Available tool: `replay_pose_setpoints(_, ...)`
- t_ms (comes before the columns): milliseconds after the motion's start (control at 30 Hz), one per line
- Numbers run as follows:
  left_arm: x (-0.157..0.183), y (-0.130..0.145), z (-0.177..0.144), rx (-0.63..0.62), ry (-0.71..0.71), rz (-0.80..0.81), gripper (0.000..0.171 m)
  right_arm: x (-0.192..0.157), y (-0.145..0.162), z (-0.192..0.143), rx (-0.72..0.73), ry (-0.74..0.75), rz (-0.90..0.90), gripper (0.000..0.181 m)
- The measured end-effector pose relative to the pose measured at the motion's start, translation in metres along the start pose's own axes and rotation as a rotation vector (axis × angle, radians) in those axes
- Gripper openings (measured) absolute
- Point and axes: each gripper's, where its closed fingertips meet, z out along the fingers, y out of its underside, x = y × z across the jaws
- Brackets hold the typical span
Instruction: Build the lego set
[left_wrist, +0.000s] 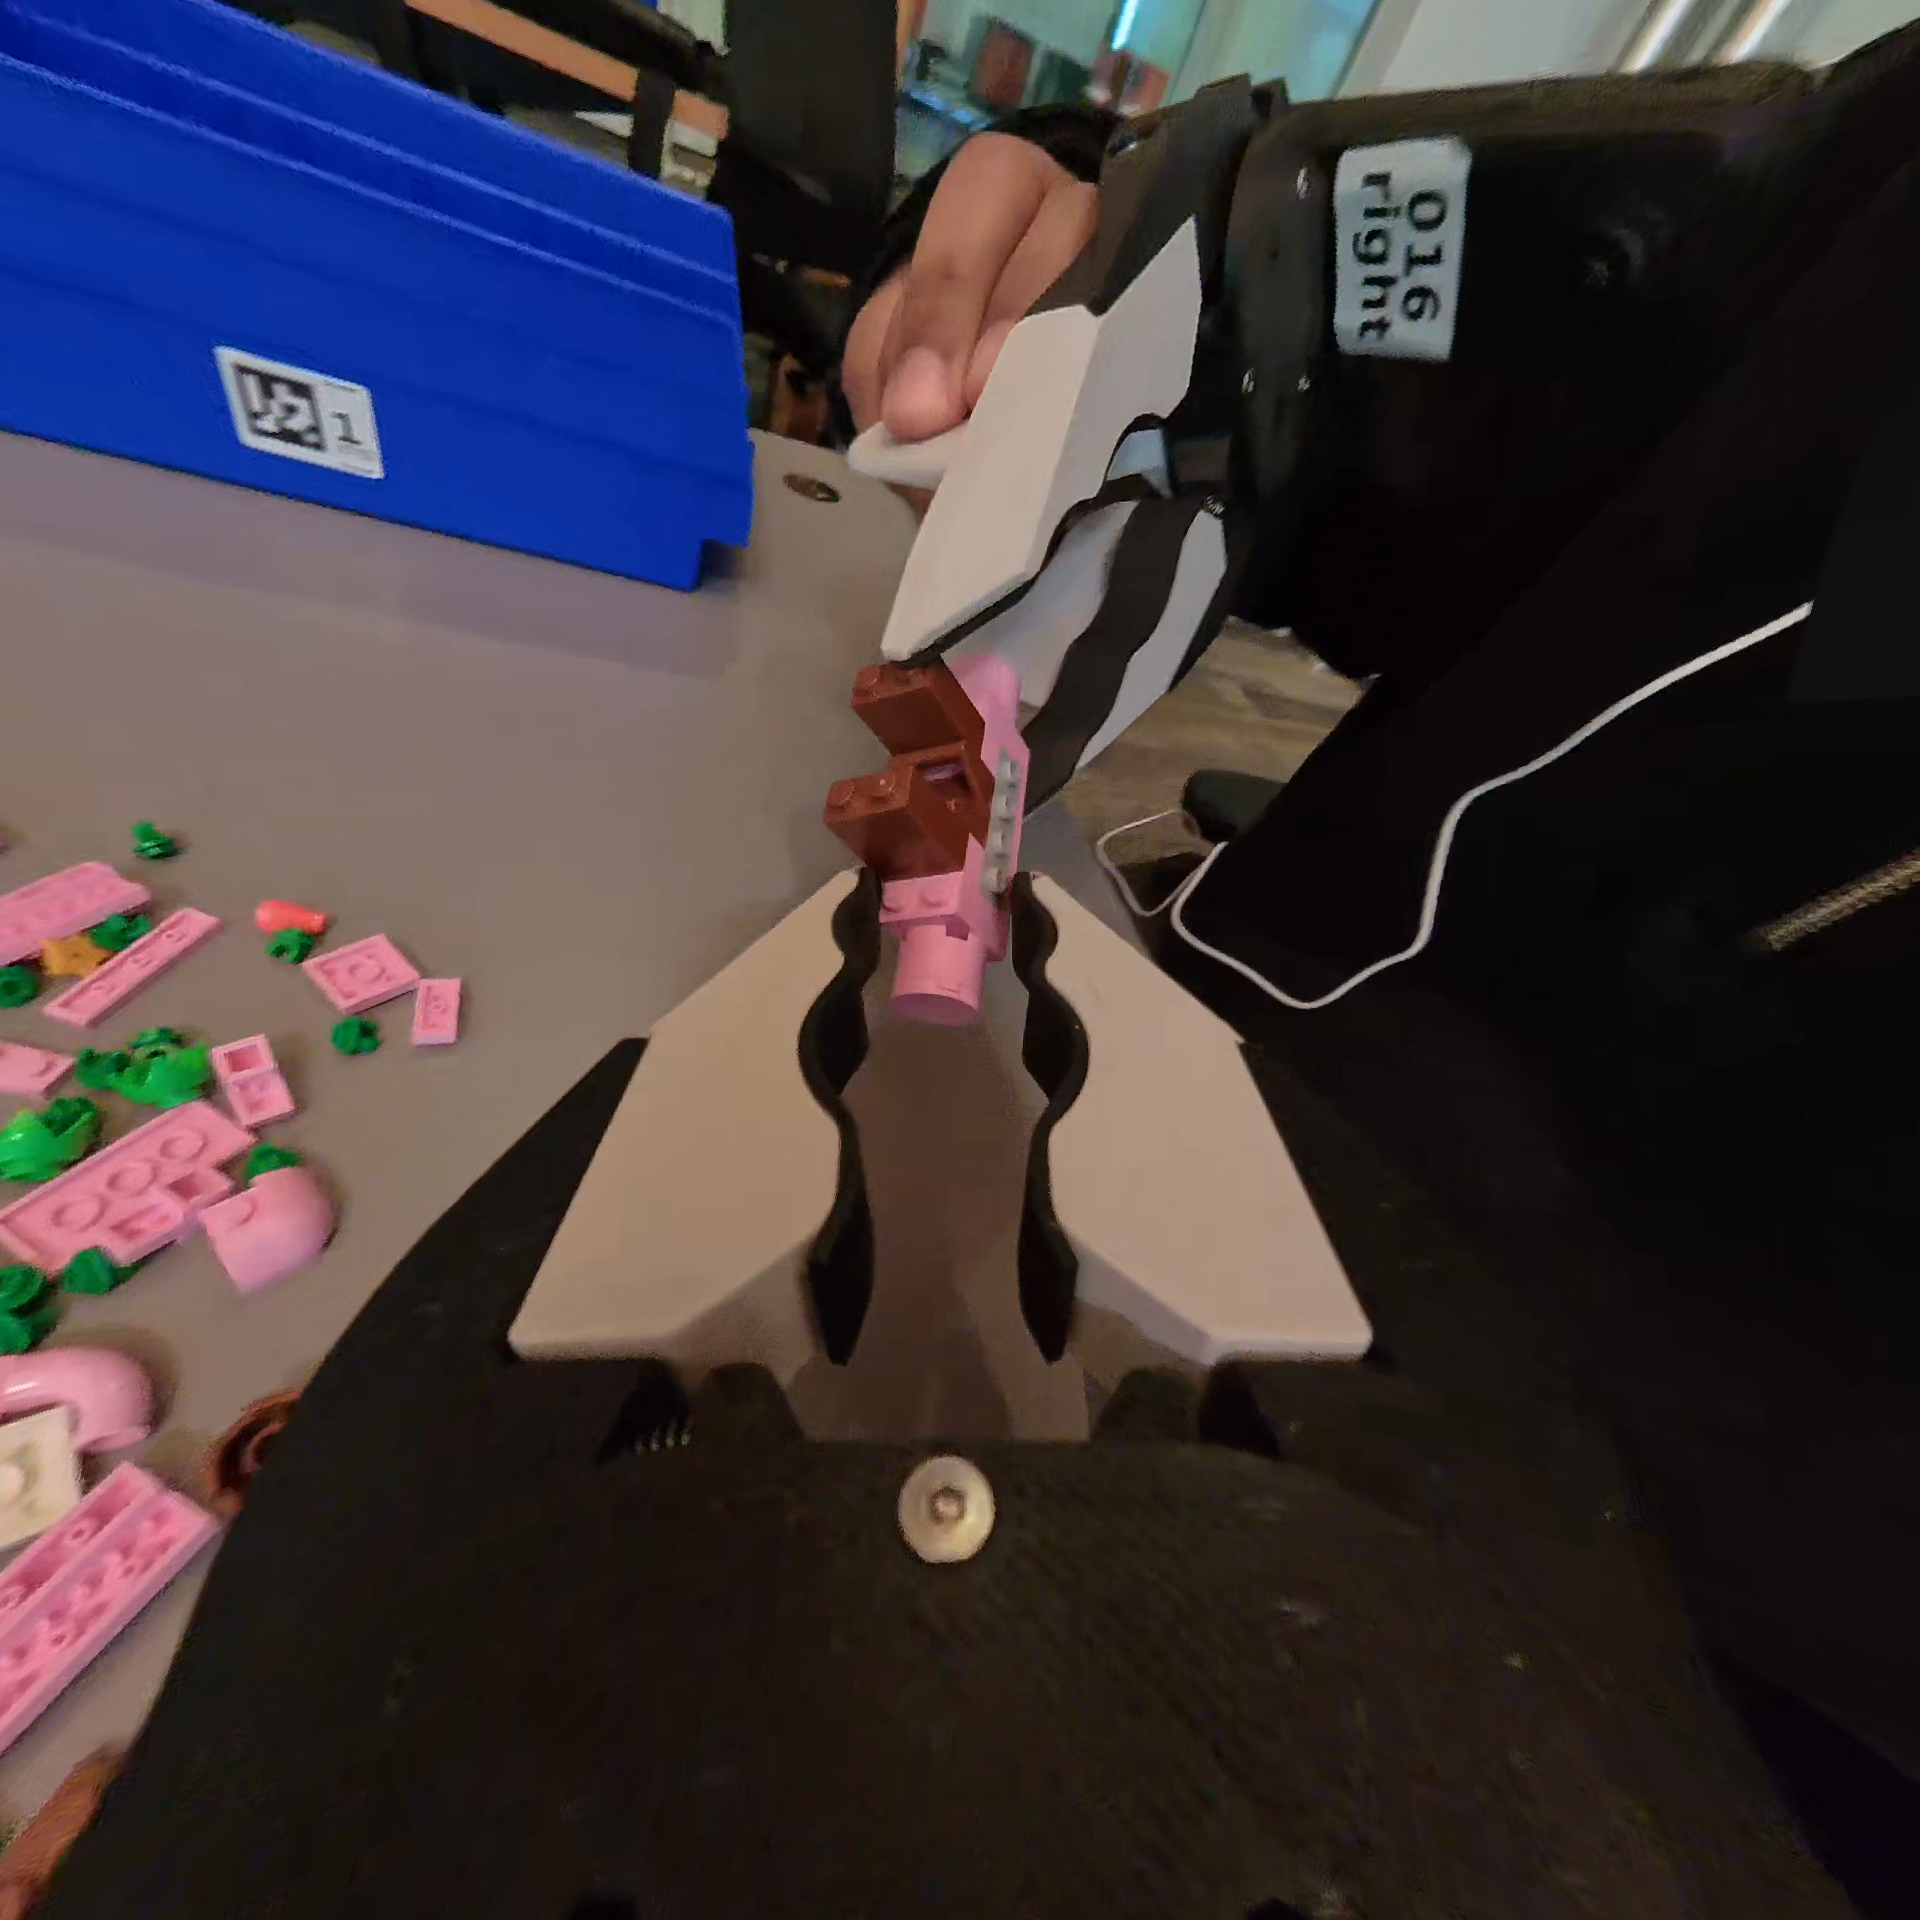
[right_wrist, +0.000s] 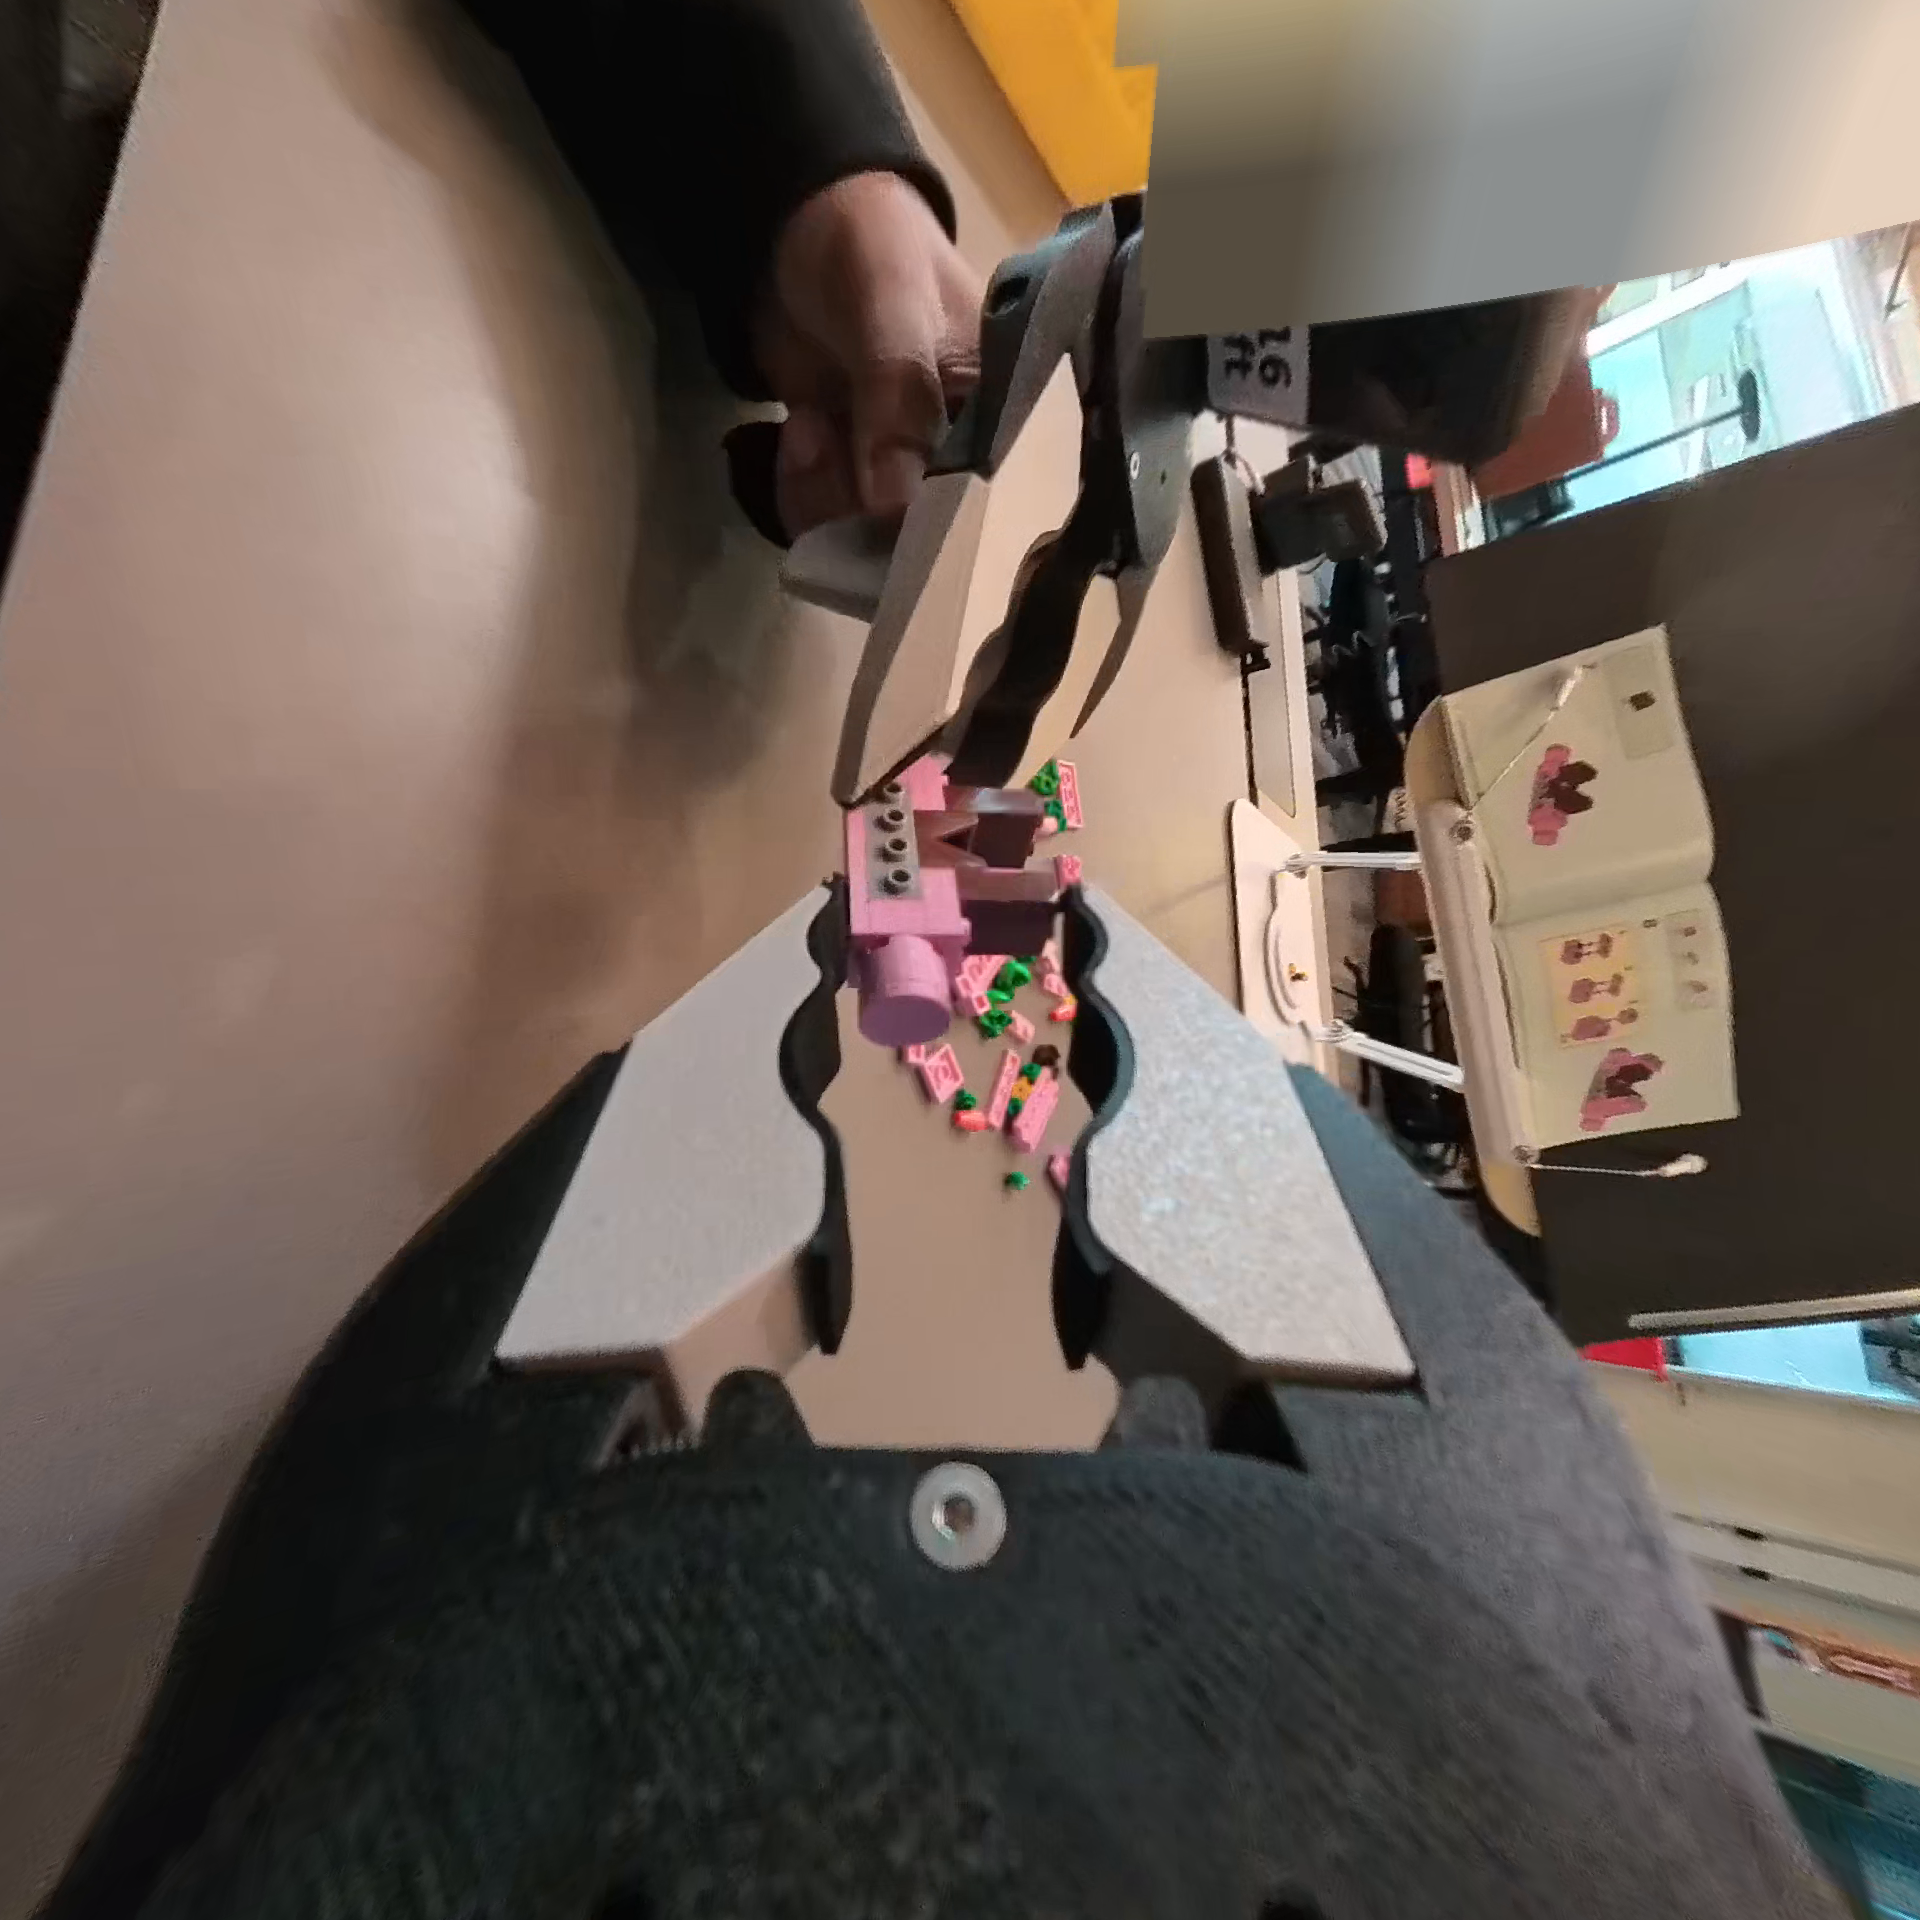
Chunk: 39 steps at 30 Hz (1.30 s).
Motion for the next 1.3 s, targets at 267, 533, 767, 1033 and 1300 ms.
replay_pose_setpoints(267, -0.044, 0.033, -0.009, -0.271, -0.328, 0.200, 0.022, 0.002, 0.077, 0.016, -0.066, -0.079, 0.865, 0.083)
replay_pose_setpoints(533, -0.054, 0.055, -0.001, -0.428, -0.426, 0.277, 0.023, -0.007, 0.143, 0.025, -0.212, 0.041, 1.152, 0.092)
replay_pose_setpoints(767, -0.052, 0.062, 0.001, -0.459, -0.427, 0.229, 0.052, -0.012, 0.160, 0.029, -0.348, 0.078, 1.050, 0.102)
replay_pose_setpoints(1033, -0.034, 0.052, -0.040, -0.222, -0.642, -0.023, 0.090, -0.015, 0.172, 0.029, -0.380, 0.047, 1.174, 0.117)
replay_pose_setpoints(1300, -0.044, 0.044, -0.181, -0.255, -1.191, -0.065, 0.121, -0.015, 0.195, 0.024, -0.483, 0.118, 1.256, 0.159)
